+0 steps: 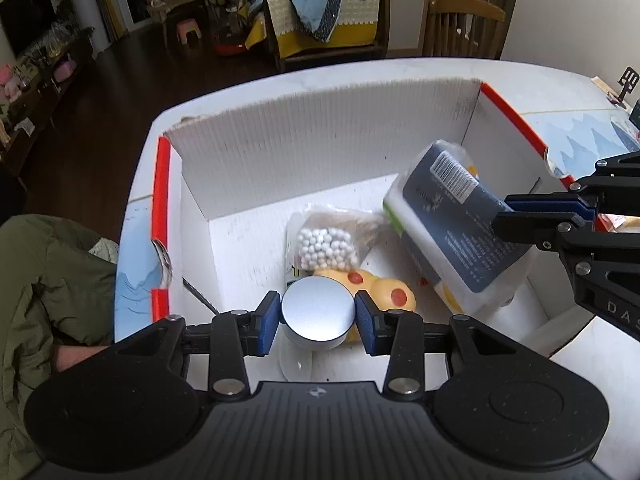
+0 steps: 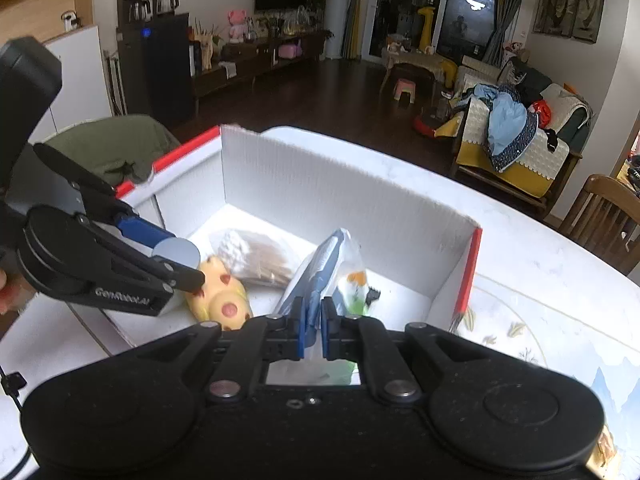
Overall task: Organize objects
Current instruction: 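Open both tools to release the tin and wipes pack in the box, then withdraw both tools from the box toward the bread packet and tape roller, then close the left tool on the pink tube while the right tool grasps the bread packet's snack bag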
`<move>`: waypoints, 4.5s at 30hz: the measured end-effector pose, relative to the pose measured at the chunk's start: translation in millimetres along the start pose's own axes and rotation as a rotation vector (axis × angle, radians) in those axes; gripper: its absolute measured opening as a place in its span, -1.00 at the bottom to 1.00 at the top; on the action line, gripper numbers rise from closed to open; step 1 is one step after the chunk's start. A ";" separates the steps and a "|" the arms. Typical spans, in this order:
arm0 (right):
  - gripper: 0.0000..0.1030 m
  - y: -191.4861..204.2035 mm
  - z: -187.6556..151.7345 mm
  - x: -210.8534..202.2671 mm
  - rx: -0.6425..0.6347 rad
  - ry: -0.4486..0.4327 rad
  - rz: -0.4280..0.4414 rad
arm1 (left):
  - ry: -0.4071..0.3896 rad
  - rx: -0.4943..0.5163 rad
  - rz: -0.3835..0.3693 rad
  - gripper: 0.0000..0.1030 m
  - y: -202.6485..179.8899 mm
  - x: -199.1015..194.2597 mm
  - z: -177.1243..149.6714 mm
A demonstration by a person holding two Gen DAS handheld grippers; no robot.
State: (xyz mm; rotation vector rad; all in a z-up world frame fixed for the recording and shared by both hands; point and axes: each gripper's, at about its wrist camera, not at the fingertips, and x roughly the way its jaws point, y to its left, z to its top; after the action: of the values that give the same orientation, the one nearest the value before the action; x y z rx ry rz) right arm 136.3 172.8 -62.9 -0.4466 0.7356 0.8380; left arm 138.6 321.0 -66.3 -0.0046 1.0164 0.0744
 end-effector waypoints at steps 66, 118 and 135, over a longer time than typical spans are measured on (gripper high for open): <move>0.99 -110.5 -89.3 -132.6 0.126 -0.186 0.111 | -0.243 -0.106 -0.087 0.58 -120.2 -91.6 -12.1; 0.79 -299.5 -151.0 -60.6 0.267 0.031 -0.072 | -0.101 -0.016 -0.127 0.95 -315.5 79.3 49.0; 0.30 -292.0 -143.5 -29.9 0.229 0.074 -0.067 | -0.105 -0.039 -0.169 0.85 -313.0 87.9 43.7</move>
State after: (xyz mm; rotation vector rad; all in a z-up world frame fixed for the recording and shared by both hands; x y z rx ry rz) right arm 297.1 -106.7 -115.8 -0.2967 0.8693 0.6679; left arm 242.0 15.7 -127.5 -0.1204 0.9060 -0.0592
